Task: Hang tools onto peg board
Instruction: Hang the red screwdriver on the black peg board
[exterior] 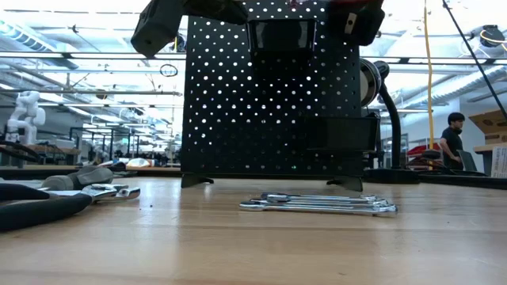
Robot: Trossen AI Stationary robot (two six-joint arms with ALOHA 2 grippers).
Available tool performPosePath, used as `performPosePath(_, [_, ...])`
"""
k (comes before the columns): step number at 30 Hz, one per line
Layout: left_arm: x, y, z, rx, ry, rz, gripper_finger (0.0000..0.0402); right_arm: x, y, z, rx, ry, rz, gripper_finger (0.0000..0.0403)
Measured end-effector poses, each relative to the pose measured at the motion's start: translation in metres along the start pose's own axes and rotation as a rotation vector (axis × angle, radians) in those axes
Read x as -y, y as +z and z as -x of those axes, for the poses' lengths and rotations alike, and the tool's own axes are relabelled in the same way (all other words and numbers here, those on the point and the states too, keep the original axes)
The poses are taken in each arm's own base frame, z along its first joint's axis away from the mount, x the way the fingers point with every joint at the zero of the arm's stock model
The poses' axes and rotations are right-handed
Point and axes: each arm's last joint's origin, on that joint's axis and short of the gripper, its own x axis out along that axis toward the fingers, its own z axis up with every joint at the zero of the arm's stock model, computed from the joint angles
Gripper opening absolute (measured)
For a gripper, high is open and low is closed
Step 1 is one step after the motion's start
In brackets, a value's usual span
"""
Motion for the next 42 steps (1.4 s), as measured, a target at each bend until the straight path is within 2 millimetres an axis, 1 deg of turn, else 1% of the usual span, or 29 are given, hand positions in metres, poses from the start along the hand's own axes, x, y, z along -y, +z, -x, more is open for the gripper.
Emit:
performPosePath(3, [-0.003, 0.001, -0.001, 0.0, 0.013, 0.11, 0.001, -0.001, 0.002, 0.0, 0.029, 0.006, 0.065, 0.0185])
performPosePath(7, [-0.003, 0.001, 0.0, 0.005, 0.008, 0.137, 0.001, -0.005, 0.008, 0.0, 0.091, 0.039, 0.134, 0.0216])
performPosePath(11, [-0.004, 0.002, 0.002, 0.006, 0.012, 0.134, 0.001, -0.007, 0.011, 0.001, 0.124, 0.059, 0.179, 0.0231])
performPosePath(15, [-0.004, 0.003, 0.005, 0.035, -0.004, 0.132, 0.001, -0.008, 0.011, 0.005, 0.13, 0.067, 0.201, 0.0231])
performPosePath(20, [-0.003, 0.006, 0.007, 0.095, -0.05, 0.153, 0.001, -0.008, 0.007, 0.006, 0.087, 0.073, 0.2, 0.0227])
performPosePath(25, [0.001, 0.007, 0.006, 0.134, -0.097, 0.168, 0.001, -0.009, -0.001, 0.005, 0.02, 0.043, 0.193, 0.0226])
performPosePath(31, [0.0, 0.008, 0.007, 0.16, -0.113, 0.182, 0.0009, -0.019, -0.014, 0.003, -0.051, 0.049, 0.218, 0.0226])
performPosePath(33, [-0.002, 0.008, 0.008, 0.167, -0.116, 0.197, 0.0009, -0.023, -0.02, 0.002, -0.077, 0.049, 0.228, 0.0226])
performPosePath(37, [-0.009, 0.007, 0.011, 0.205, -0.147, 0.279, 0.0009, -0.03, -0.029, 0.001, -0.123, 0.046, 0.227, 0.0226])
performPosePath(42, [-0.019, 0.004, 0.017, 0.224, -0.148, 0.318, 0.0009, -0.037, -0.035, 0.002, -0.095, -0.011, 0.241, 0.0226])
